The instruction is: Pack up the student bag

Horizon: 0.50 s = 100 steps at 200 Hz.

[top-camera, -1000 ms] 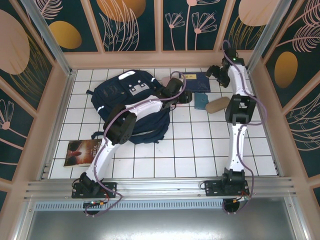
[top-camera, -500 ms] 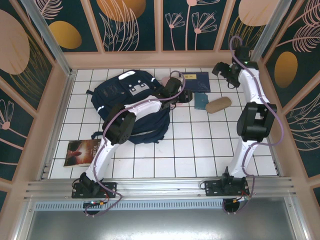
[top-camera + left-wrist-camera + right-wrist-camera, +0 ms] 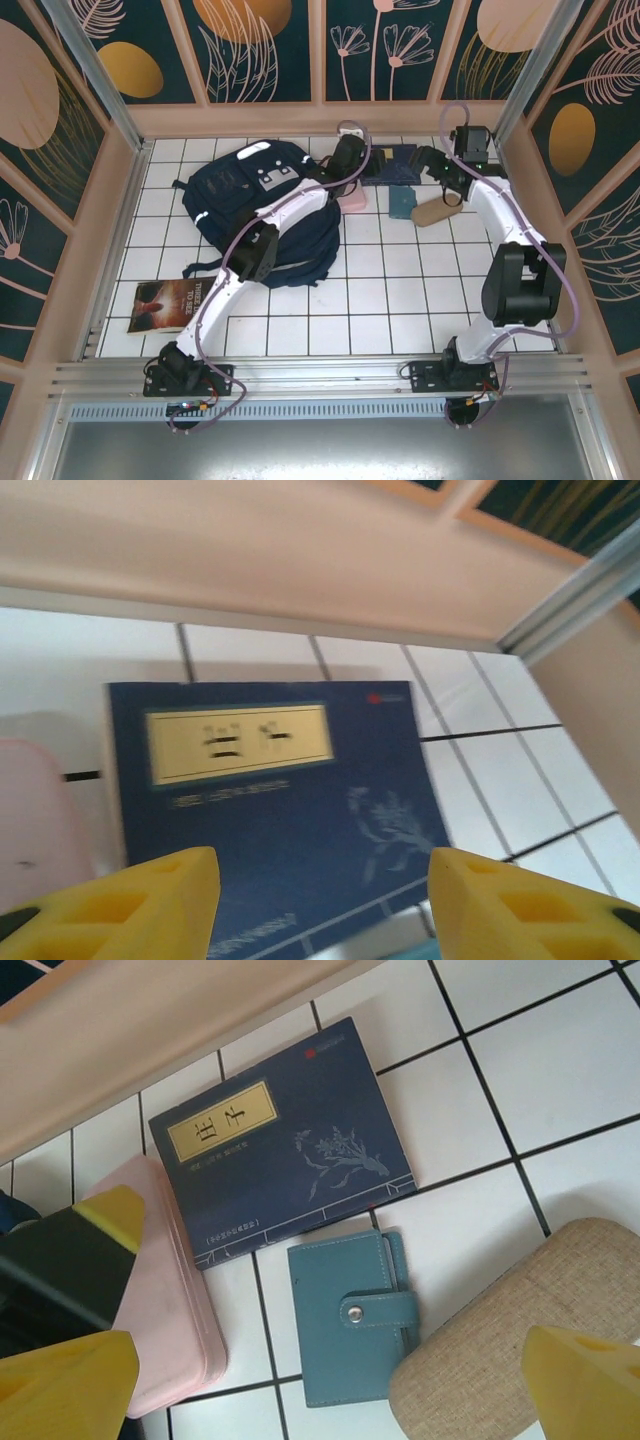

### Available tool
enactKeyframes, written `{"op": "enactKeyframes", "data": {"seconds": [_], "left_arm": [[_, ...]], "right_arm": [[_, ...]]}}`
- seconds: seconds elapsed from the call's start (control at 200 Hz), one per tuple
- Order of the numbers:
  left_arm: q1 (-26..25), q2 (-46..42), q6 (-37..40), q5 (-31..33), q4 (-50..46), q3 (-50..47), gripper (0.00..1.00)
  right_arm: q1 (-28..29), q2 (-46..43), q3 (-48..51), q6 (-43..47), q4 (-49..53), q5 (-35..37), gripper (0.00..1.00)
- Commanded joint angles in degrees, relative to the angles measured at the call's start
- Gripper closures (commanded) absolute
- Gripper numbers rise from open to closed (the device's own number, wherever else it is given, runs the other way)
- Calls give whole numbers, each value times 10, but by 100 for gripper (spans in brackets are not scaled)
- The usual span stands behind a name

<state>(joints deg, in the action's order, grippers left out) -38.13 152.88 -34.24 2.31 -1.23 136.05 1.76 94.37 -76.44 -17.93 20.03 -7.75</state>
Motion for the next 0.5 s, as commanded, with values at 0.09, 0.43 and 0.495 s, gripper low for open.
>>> {"op": "enactKeyframes", "data": {"seconds": [0.09, 0.43, 0.495], "left_arm": [[8, -35, 15, 9, 7, -58, 42], [7, -144, 1, -49, 5, -201, 42], [8, -162, 2, -54, 7, -225, 42]], "right_arm": [[-1, 108, -52, 0, -100, -22, 1], [-1, 397, -422, 27, 26, -26, 1], [-2, 447, -494, 35, 51, -29, 1]]}}
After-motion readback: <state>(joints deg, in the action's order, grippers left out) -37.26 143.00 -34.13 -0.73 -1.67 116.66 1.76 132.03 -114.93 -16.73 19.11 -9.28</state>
